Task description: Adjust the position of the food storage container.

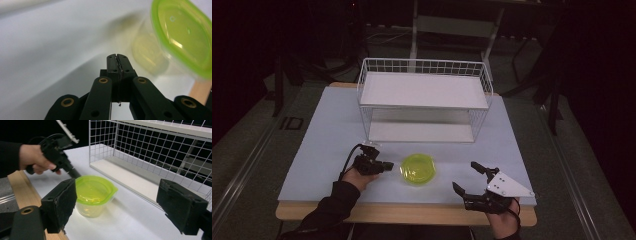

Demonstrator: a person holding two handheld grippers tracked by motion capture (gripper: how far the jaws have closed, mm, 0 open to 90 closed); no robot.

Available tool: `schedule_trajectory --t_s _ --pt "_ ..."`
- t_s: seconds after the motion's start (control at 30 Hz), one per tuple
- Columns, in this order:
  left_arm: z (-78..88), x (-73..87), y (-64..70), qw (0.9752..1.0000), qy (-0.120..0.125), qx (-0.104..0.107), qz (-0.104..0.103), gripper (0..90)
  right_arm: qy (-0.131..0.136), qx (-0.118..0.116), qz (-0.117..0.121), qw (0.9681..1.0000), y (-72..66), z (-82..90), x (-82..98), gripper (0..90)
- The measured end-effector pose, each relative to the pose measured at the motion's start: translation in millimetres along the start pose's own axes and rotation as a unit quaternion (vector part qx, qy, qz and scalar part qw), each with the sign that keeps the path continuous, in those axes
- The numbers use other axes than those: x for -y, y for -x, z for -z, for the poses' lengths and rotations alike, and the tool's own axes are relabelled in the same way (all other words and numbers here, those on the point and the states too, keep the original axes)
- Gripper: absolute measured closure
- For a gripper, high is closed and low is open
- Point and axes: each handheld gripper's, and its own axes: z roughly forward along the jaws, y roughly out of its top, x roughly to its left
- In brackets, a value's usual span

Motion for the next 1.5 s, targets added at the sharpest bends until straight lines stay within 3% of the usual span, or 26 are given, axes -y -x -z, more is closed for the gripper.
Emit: schedule_trajectory --t_s 0.1,0.27,0.5,0.87,1.07,1.17,1.33,1.47,1.5 --pt "-5.9 7.6 4.9 0.9999 -0.009 0.005 0.001 90.0 -0.003 0.0 -0.001 1.0 -0.3 -0.9 0.0 16.2" --pt "-16.5 6.6 9.4 0.9997 -0.015 0.015 0.01 90.0 -0.003 0.0 0.0 1.0 -0.4 -0.9 0.2 16.2" --pt "-39.8 -4.1 18.3 0.9986 -0.009 0.051 0.011 90.0 -0.004 -0.001 -0.004 1.0 0.7 0.2 0.7 16.1" --pt "-58.3 -19.9 35.7 0.998 -0.019 0.06 0.001 90.0 -0.004 -0.004 -0.004 1.0 1.9 1.4 0.8 16.1" --pt "-58.7 -19.5 39.1 0.9976 -0.023 0.066 -0.002 90.0 -0.009 -0.003 -0.005 0.9999 3.6 0.6 1.7 16.2" --pt "-54.7 -20.3 38.4 0.9963 -0.017 0.084 -0.009 90.0 -0.011 -0.003 -0.007 0.9999 4.4 0.0 2.1 16.2" --pt "-47.8 -19.8 34.9 0.9971 -0.007 0.075 -0.001 89.2 -0.016 -0.004 -0.006 0.9998 4.3 -1.4 2.8 16.0" --pt "-24.7 -14.2 26.0 0.9976 0.013 0.067 -0.006 79.6 -0.022 -0.003 -0.009 0.9997 4.4 -2.1 3.2 16.0" --pt "-24.7 -14.2 26.0 0.9976 0.013 0.067 -0.006 73.6 -0.022 -0.003 -0.009 0.9997 4.4 -2.1 3.2 16.0"
